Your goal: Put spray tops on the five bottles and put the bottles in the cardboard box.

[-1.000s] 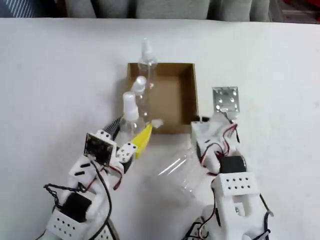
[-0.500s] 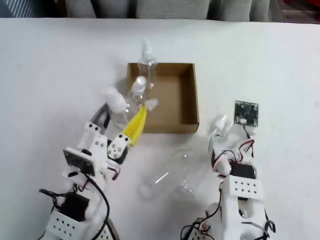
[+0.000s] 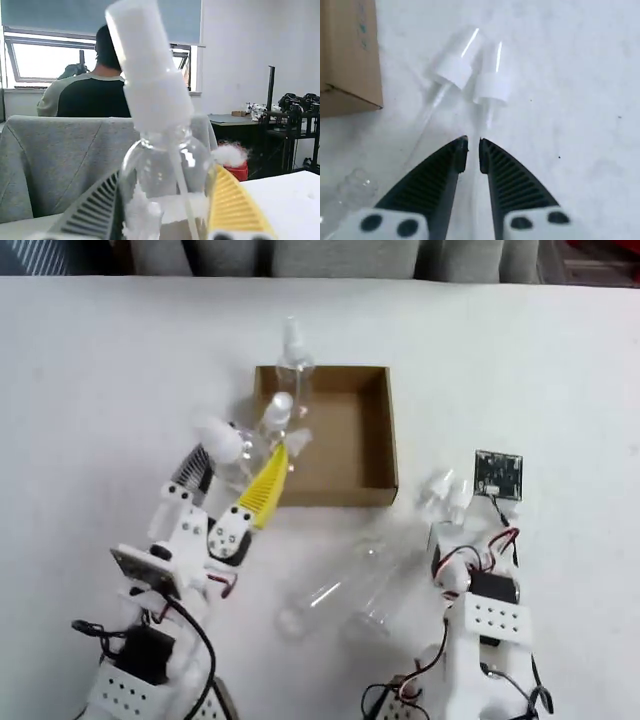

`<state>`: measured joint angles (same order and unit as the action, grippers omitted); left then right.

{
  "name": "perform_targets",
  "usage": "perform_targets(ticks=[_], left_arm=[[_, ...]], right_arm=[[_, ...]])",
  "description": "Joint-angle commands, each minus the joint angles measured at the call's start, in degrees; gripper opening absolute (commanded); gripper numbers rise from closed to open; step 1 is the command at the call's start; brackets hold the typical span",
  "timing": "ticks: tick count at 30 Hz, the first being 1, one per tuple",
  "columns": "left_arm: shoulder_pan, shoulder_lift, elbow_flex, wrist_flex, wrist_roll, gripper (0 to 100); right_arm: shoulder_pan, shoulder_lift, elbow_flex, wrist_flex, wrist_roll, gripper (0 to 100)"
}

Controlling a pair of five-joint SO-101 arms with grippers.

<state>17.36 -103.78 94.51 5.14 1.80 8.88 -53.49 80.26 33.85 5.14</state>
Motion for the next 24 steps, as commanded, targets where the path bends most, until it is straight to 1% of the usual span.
perform_targets(ticks=[1, 5, 7, 11, 24], left_arm=[[0.13, 8.22, -8.44, -2.2, 0.18, 6], [0.22, 22.11, -17.23, -2.2, 0.26, 6], [0.22, 28.53, -20.13, -3.87, 0.26, 6], [0.04, 39.69, -20.57, -13.1, 2.99, 6], [-0.4, 67.74, -20.75, -33.32, 2.9, 6]], right_arm=[[0.31, -0.31, -0.35, 0.31, 0.88, 1.5], [0.31, -0.31, -0.35, 0.31, 0.97, 1.5], [0.31, -0.31, -0.35, 0.31, 1.05, 1.5], [0.48, -0.31, -0.26, 0.31, 1.23, 1.5], [0.48, -0.31, -0.26, 0.31, 1.32, 1.5]])
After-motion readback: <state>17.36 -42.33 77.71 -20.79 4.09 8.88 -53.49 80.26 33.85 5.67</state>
